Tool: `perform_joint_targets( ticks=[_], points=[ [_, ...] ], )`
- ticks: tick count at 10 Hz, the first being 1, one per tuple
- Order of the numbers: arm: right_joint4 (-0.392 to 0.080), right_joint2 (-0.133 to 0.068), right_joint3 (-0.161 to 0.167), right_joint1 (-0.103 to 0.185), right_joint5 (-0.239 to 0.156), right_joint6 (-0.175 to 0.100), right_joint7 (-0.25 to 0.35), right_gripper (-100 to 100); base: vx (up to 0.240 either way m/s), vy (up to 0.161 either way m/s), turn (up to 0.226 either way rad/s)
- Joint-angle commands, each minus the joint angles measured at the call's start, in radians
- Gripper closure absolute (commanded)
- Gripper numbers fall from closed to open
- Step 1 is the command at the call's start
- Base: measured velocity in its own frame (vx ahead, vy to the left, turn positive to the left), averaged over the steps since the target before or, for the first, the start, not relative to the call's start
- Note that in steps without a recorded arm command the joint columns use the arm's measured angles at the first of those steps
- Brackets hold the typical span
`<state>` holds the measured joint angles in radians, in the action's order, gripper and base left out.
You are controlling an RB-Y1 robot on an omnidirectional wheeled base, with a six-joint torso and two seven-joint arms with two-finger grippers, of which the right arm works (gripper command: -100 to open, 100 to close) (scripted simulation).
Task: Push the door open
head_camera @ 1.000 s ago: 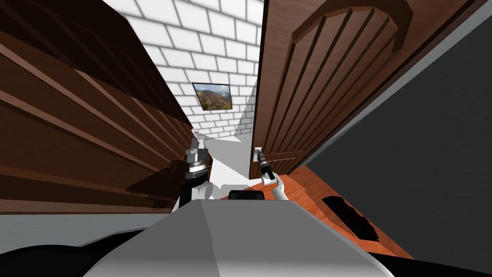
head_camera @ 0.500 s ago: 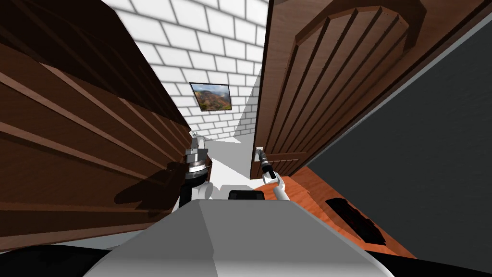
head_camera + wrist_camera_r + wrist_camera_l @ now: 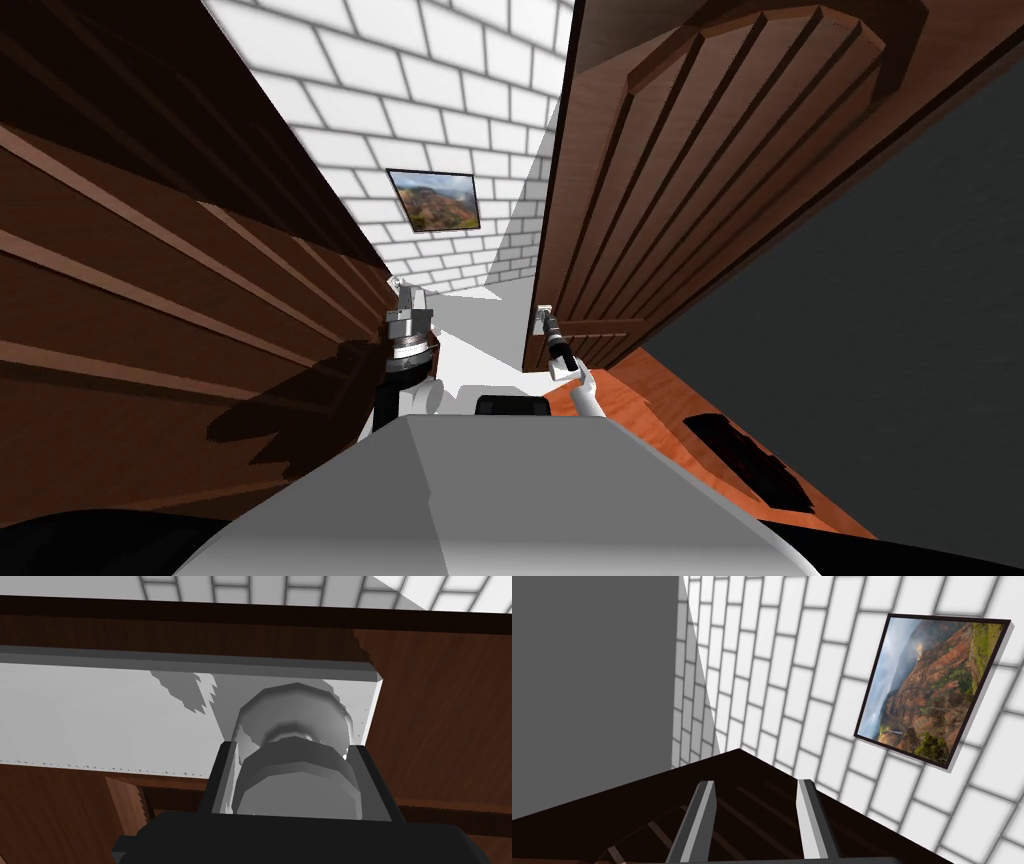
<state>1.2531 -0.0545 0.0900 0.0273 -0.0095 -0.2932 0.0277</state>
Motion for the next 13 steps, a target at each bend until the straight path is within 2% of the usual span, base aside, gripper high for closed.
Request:
perform_joint_targets(
  ticks=[1,8,13],
  points=[
    [0.004,-0.006,-0.031,0.008,-0.003,0.001,-0.006,100,0.089,0.08,-0.046],
    [-0.015,0.006,-0.092,0.023,-0.01,0.002,-0.018,100,0.091,0.078,-0.053],
    [-0.033,0.022,-0.15,0.037,-0.017,0.003,-0.03,100,0.143,0.121,-0.072]
  ],
)
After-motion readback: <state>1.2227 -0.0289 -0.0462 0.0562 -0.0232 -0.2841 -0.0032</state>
